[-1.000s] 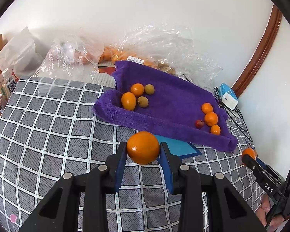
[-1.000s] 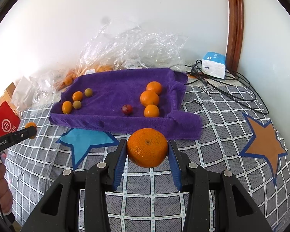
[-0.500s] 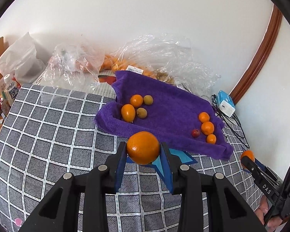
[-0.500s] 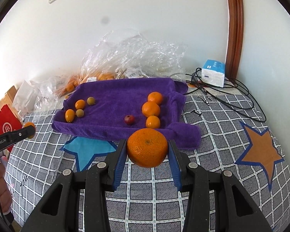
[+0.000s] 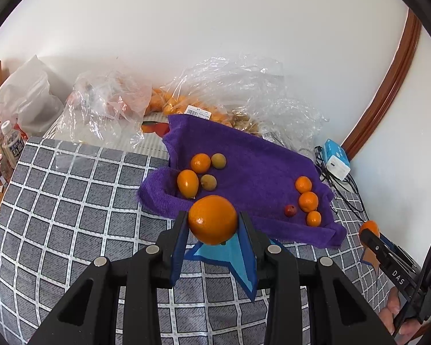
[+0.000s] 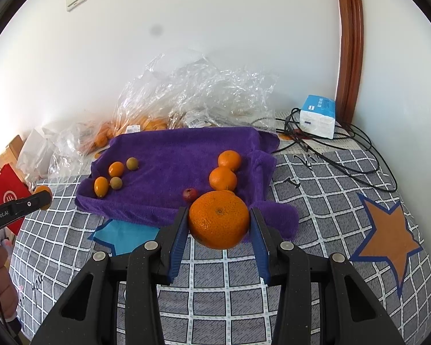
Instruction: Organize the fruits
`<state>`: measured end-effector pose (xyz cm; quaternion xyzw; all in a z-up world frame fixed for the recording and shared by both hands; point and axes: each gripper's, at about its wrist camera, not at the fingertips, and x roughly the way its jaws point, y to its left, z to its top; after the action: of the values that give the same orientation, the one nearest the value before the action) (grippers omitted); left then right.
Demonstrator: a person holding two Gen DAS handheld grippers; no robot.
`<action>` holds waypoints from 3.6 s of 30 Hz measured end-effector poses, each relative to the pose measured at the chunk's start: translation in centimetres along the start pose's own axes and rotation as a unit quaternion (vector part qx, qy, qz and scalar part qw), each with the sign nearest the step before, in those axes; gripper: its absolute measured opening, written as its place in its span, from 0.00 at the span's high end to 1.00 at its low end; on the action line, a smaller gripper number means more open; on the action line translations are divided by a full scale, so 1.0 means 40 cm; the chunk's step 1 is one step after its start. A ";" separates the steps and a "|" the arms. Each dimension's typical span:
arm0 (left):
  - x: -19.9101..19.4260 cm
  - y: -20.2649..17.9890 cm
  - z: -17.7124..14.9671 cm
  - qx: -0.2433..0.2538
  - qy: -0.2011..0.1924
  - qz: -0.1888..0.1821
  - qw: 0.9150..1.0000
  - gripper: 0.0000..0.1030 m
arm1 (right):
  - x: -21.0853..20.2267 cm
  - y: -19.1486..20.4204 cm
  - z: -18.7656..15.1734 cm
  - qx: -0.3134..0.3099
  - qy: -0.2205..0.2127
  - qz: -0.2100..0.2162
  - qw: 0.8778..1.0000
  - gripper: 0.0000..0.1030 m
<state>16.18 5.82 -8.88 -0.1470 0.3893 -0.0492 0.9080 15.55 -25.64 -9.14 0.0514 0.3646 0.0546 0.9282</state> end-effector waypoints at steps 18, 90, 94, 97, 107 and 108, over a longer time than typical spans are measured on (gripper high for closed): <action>0.074 -0.016 0.081 0.005 0.003 0.002 1.000 0.68 | 0.076 -0.011 0.090 0.000 -0.004 0.005 1.000 0.60; 0.075 -0.061 0.060 0.029 0.005 0.011 1.000 0.27 | 0.135 0.053 0.115 -0.058 0.040 -0.015 0.997 0.39; -0.003 -0.075 0.021 0.041 -0.011 0.018 0.999 0.22 | 0.038 0.048 0.086 -0.045 0.038 -0.024 0.998 0.39; -0.063 -0.092 -0.016 0.060 -0.022 0.023 0.998 0.20 | -0.026 0.043 0.056 -0.035 0.030 -0.021 0.999 0.38; -0.205 -0.114 -0.125 0.072 -0.055 0.028 0.996 0.07 | -0.192 0.051 -0.061 -0.047 -0.005 -0.036 0.998 0.11; -0.215 -0.117 -0.134 0.072 -0.058 0.028 0.995 0.06 | -0.205 0.048 -0.072 -0.044 -0.008 -0.037 0.998 0.09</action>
<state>6.50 1.87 -5.00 -0.0727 0.3356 -0.0432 0.9382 7.48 -24.72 -5.46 -0.0022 0.3562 0.0356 0.9337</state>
